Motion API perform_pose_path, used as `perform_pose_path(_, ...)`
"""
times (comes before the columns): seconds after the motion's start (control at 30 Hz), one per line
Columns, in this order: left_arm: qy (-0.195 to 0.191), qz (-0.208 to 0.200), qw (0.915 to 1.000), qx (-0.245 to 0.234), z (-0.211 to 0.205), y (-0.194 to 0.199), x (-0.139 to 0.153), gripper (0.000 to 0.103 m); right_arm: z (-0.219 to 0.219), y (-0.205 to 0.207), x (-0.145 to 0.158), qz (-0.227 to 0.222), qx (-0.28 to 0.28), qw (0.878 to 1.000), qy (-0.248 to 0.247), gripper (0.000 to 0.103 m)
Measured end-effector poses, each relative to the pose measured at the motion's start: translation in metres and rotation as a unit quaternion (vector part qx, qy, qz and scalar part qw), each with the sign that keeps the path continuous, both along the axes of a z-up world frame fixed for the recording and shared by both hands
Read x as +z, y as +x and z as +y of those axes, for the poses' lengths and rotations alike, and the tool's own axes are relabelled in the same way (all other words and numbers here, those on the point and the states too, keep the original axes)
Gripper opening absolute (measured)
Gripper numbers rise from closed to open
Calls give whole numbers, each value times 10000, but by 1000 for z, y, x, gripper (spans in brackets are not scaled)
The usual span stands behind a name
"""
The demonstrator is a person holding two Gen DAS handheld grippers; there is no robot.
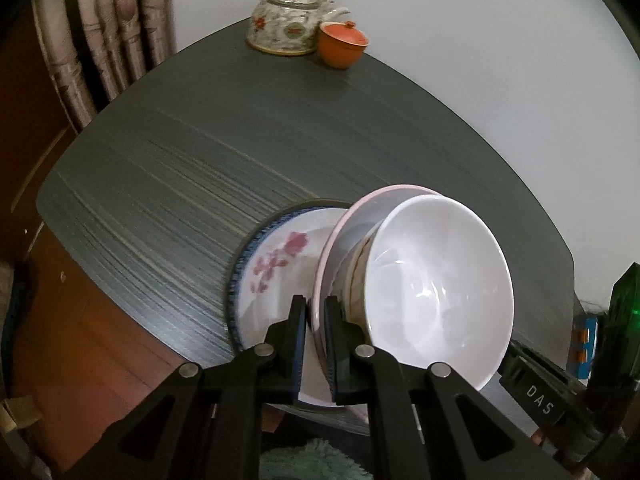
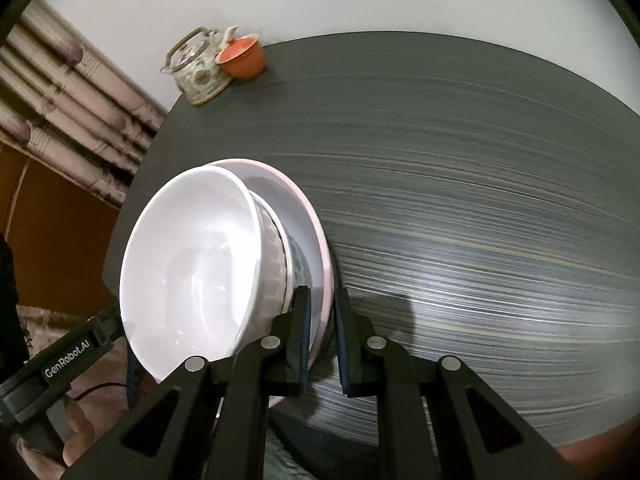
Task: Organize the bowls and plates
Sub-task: 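Lower the bowl stack onto the pink-flowered plate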
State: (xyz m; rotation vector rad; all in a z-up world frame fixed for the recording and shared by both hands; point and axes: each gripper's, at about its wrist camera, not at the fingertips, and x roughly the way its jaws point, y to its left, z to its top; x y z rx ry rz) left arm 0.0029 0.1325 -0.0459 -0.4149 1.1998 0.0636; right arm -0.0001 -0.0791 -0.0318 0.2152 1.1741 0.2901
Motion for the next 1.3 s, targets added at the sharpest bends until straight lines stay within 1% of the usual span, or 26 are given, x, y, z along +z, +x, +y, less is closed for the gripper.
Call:
perform_pose_path(0.17, -91, 34, 9999, 115, 15, -5, -6, 7, 16, 3, -7, 23, 126, 9999, -49, 12)
perform_pose_path(0.47, -147, 79, 9997, 195, 29, -7, -16, 7, 24, 4, -15, 33, 183, 9998, -77, 12)
perform_pose_path(0.67, -128, 31, 9997, 194, 22, -12, -15, 7, 27, 3, -18, 15, 193, 9998, -77, 13)
perform_pose_path(0.9, -109, -14, 9997, 223, 23, -15, -14, 8, 25, 2, -18, 46, 164, 9999, -15, 14)
perform_pose_path(0.97, -85, -22, 9996, 261, 24, -14, -13, 10, 25, 2, -18, 40, 176, 9998, -28, 14)
perform_pose_path(1.1, -83, -36, 9994, 329, 30, -14, -14, 13, 24, 2, -17, 87, 163, 9998, 19, 15)
perform_pose_path(1.2, -43, -52, 9994, 334, 31, -17, -12, 15, 20, 0, -18, 77, 145, 9999, -8, 22)
perform_pose_path(1.27, -37, -84, 9994, 341, 32, -18, -10, 15, 16, -2, -17, 71, 116, 9999, 41, 30)
perform_pose_path(1.3, -36, -98, 9994, 338, 32, -18, -8, 15, 14, -2, -17, 66, 109, 9999, 69, 31)
